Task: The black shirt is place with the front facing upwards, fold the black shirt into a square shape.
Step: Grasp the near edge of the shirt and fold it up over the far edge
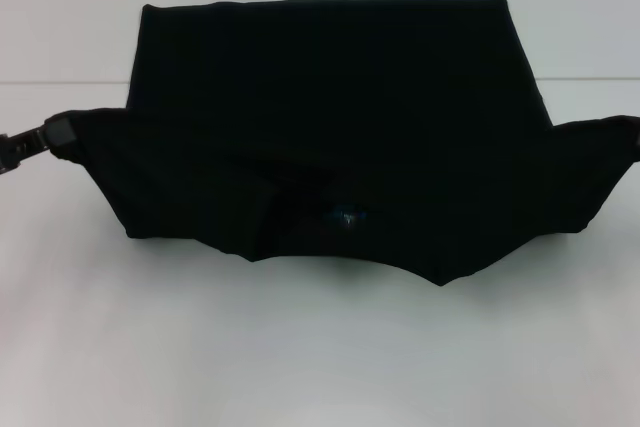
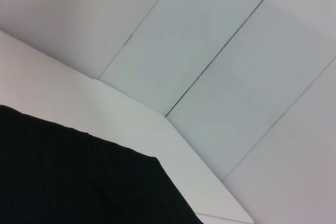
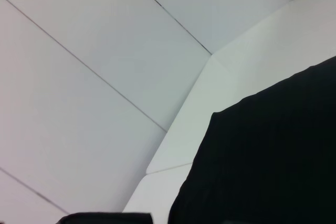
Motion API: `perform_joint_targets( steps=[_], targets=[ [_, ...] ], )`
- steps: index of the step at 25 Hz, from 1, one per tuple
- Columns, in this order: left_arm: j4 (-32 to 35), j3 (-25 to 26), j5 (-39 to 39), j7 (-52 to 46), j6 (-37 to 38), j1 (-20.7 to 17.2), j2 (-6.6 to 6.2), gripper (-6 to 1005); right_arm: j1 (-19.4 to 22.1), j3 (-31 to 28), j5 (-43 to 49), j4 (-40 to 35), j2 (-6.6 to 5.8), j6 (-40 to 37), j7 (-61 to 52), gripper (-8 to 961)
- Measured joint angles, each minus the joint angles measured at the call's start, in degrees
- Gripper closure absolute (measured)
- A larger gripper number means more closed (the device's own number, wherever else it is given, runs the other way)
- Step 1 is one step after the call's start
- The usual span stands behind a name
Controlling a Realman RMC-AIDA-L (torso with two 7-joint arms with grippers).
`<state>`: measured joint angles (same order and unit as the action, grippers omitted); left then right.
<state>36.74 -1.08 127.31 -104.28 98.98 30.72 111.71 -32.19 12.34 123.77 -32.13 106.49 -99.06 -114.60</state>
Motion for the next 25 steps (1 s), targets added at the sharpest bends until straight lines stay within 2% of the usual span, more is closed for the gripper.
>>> perform_joint_targets(
  steps=[6,11,16,25],
  targets=[
    [0.09,-0.39,-1.50,1.01,2.53,-2.26,0.31,986,2.05,-0.16,-0.63,0.23,0.46,-4.01,2.44,931],
    [1.04,-0.29,-3.24,1.76,6.15,-5.96,1.60,986,5.30,0.01,-1.41,0.30,1.11,-8.03,6.09,931],
    [2.86,0.20,-4.55,2.46,8.84,-9.99,2.28,986,7.68,0.18,-1.54,0.32,1.57,-12.53,9.33,931],
    [5.59,0.91,-6.70,3.07,11.84,-16.40,3.69,987,10.40,1.28,-1.35,0.43,1.78,-14.59,13.14,930]
  ],
)
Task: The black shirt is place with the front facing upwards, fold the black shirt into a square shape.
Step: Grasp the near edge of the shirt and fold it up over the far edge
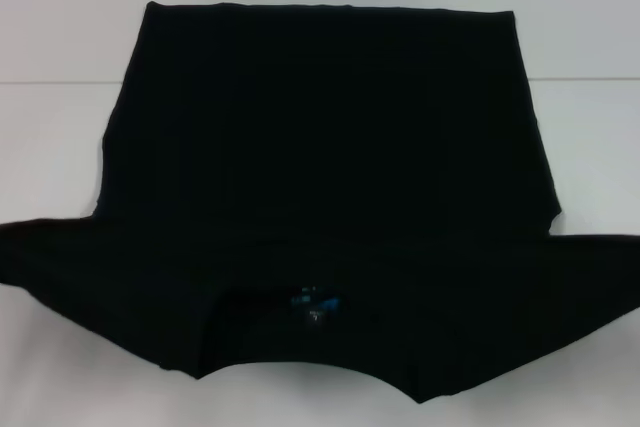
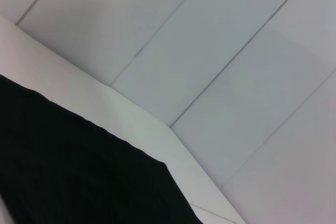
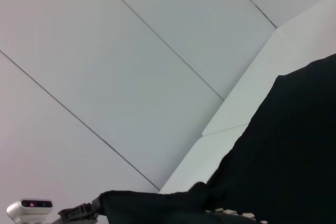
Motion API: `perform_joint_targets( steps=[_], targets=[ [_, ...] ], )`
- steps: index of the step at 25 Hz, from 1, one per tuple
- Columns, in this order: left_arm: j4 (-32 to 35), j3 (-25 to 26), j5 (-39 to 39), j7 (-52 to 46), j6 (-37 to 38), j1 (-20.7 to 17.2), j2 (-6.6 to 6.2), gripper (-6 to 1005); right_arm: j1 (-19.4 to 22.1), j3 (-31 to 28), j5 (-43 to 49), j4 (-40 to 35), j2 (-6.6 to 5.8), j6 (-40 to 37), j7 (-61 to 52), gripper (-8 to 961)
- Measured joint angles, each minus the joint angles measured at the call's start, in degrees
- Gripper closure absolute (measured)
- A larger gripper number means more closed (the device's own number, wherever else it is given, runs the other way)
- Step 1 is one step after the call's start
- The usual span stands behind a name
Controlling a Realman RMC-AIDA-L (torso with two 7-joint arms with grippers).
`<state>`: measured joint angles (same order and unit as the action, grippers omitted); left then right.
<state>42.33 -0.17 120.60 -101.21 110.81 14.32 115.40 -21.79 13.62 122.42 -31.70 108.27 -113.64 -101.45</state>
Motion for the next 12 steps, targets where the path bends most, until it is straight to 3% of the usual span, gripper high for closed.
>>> perform_joint_targets(
  steps=[6,12],
  targets=[
    [1.05,1.76,-1.03,0.21,2.97,-2.66,0.81,987,1.22,3.38,-0.22,0.06,-0.10,-0.35,1.76,930],
    [0.22,2.66,-2.11,1.64,4.03,-2.63,1.16,987,0.60,4.82,-0.32,0.46,-0.16,-0.34,5.02,930]
  ],
)
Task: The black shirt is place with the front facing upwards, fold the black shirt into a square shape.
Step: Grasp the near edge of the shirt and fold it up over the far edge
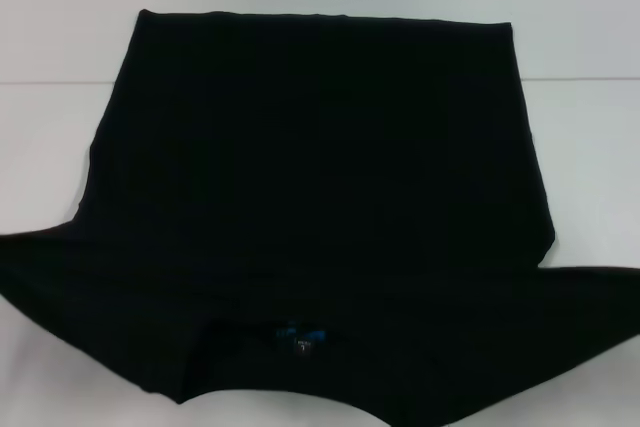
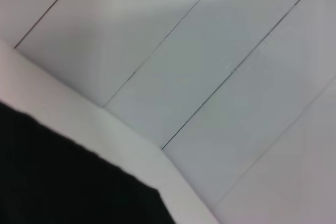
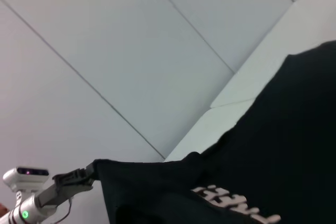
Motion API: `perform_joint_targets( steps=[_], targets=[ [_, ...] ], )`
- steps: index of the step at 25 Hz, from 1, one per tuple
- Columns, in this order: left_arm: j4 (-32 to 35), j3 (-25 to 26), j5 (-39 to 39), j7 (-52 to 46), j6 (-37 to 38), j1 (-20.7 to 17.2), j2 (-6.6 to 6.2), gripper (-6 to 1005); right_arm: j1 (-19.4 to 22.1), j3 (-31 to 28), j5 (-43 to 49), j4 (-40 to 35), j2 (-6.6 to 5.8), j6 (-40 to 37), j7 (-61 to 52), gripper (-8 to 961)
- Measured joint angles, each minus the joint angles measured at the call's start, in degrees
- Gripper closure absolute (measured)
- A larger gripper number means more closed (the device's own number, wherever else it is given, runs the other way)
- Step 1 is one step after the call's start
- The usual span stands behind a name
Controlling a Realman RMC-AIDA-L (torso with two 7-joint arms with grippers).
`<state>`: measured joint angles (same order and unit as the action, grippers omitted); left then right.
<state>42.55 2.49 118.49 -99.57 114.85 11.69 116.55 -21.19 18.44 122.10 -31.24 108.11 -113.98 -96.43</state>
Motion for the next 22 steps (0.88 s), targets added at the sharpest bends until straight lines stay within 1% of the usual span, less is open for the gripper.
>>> perform_joint_targets(
  steps=[3,7,11,13,18,22],
  targets=[
    [-1.40,-0.33,-0.77,1.32,0.06,1.49,0.00,987,-1.87,0.00,-1.59,1.08,-0.16,0.01,1.50,930],
    [-3.61,-0.11,-1.22,3.24,-0.64,4.32,-0.12,987,-4.37,-0.13,-4.33,1.58,0.08,0.23,2.53,930],
    [-5.68,0.01,-2.07,4.16,-4.93,7.46,-0.24,987,-6.44,-0.65,-7.29,1.63,0.27,1.43,2.59,930],
    [-6.31,-0.25,-2.56,4.48,-7.95,9.15,-0.22,987,-7.25,-0.66,-8.46,1.63,0.28,3.49,2.57,930],
    [-7.41,-0.72,-2.76,6.44,-12.97,13.15,0.05,986,-8.55,-0.74,-9.56,1.63,0.33,11.34,2.77,930],
    [-9.07,-1.08,-2.76,7.91,-17.67,16.21,0.10,986,-9.24,-0.63,-11.00,1.64,0.86,16.94,4.36,929]
  ],
)
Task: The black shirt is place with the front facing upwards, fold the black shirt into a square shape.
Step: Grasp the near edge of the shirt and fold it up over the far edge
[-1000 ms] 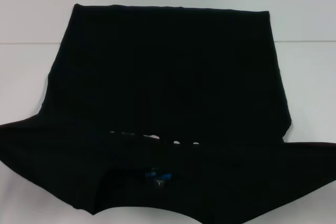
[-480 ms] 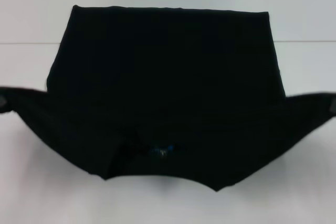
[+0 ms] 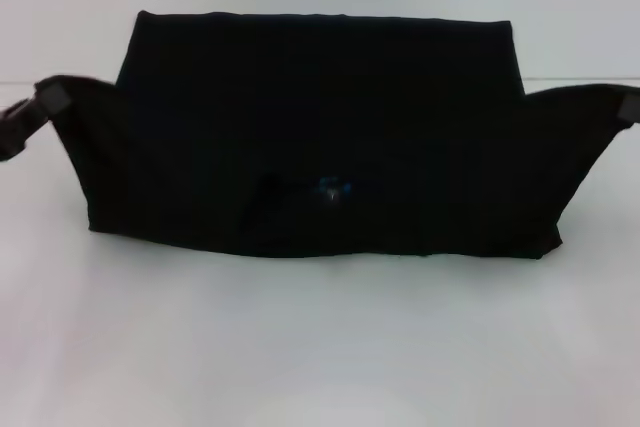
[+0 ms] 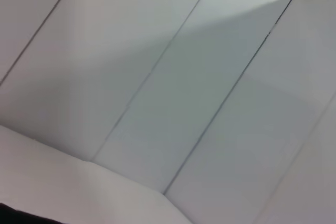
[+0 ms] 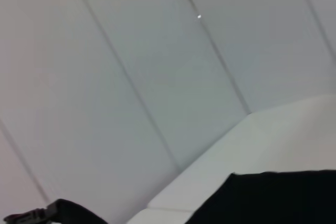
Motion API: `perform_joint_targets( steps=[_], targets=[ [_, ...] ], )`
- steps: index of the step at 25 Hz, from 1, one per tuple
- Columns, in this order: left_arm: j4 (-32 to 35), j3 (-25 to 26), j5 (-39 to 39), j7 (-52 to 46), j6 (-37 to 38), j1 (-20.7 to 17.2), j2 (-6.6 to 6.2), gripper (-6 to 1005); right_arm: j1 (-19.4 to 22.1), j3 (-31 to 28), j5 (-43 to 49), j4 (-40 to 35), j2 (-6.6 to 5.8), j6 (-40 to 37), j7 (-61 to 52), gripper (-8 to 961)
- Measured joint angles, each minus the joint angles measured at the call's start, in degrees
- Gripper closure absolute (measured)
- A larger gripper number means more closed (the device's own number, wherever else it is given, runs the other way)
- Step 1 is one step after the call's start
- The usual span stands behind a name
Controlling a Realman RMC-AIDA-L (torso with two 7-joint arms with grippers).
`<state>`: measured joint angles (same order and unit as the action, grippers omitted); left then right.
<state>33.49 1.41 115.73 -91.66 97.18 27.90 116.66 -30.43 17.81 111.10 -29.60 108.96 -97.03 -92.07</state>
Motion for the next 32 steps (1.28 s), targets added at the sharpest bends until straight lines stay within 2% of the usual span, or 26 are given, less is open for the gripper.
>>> perform_joint_targets(
  steps=[3,10,17,26,32],
  targets=[
    [-1.52,-0.07,0.00,2.17,-4.20,2.63,0.46,987,-0.85,-0.08,-0.13,0.01,0.70,3.27,1.16,929],
    [-2.53,-2.16,-0.21,6.43,-13.69,6.67,2.70,986,-3.02,0.17,-0.19,-0.03,3.08,13.22,5.15,929],
    [-2.64,-4.34,-0.72,11.11,-23.22,8.32,4.76,986,-5.34,0.70,-0.17,0.02,6.07,22.60,9.65,929],
    [-3.77,-4.62,-0.78,15.74,-31.68,9.46,6.01,987,-7.14,5.41,-0.16,0.39,9.19,33.67,11.84,929],
    [-5.00,-5.33,-0.79,18.93,-39.69,10.71,6.92,986,-7.87,7.95,-0.22,0.95,10.51,40.32,11.87,928]
  ],
)
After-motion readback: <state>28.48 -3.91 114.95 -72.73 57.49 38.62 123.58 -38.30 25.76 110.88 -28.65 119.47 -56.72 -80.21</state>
